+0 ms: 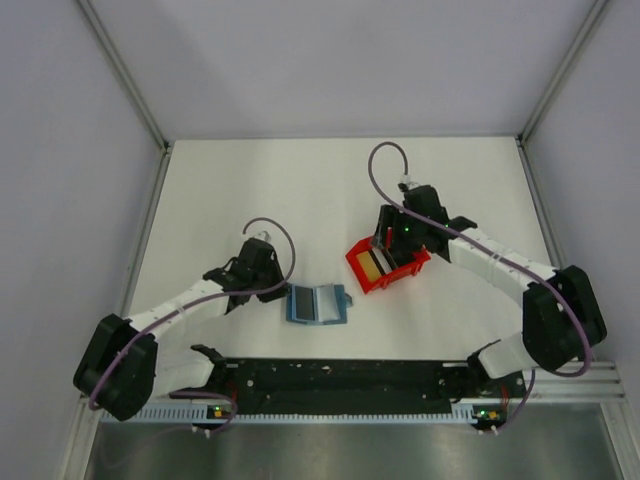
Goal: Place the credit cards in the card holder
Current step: Pick up the credit card from the storage box.
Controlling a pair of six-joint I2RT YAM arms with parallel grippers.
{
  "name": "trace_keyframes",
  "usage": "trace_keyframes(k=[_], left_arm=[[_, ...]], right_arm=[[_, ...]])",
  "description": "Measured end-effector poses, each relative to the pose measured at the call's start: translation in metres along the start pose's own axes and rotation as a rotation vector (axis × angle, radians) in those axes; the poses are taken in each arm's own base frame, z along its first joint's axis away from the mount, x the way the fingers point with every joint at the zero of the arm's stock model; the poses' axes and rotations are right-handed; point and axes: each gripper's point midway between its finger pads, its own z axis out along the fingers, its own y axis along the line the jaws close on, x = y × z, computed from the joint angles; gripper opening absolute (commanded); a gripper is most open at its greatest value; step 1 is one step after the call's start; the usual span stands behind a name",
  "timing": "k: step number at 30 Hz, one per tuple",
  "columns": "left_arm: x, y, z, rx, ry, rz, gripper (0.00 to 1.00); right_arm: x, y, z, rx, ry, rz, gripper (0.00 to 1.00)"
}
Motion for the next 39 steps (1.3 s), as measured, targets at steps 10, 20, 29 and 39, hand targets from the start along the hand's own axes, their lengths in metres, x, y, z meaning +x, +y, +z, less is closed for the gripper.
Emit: trace_keyframes(k=[10, 20, 29, 39], left_arm=[[0.002, 0.003, 0.003, -0.015, 0.014, -0.001, 0.00], [0.002, 0.002, 0.004, -0.018, 0.017, -0.002, 0.00], [0.002, 0.003, 0.006, -0.023, 0.024, -0.001, 0.00], [0.004, 0.003, 0.008, -0.026, 0.036, -0.002, 0.00]], right_arm=[[0.046, -0.027, 0.035, 0.050, 0.200, -0.053, 0.68], [0.041, -0.016, 0.041, -0.007, 0.225, -0.078, 0.52], [0.045, -0.010, 0.039, -0.044, 0.243, -0.074, 0.38], [0.046, -0.006, 0.038, -0.064, 0.252, -0.071, 0.29]])
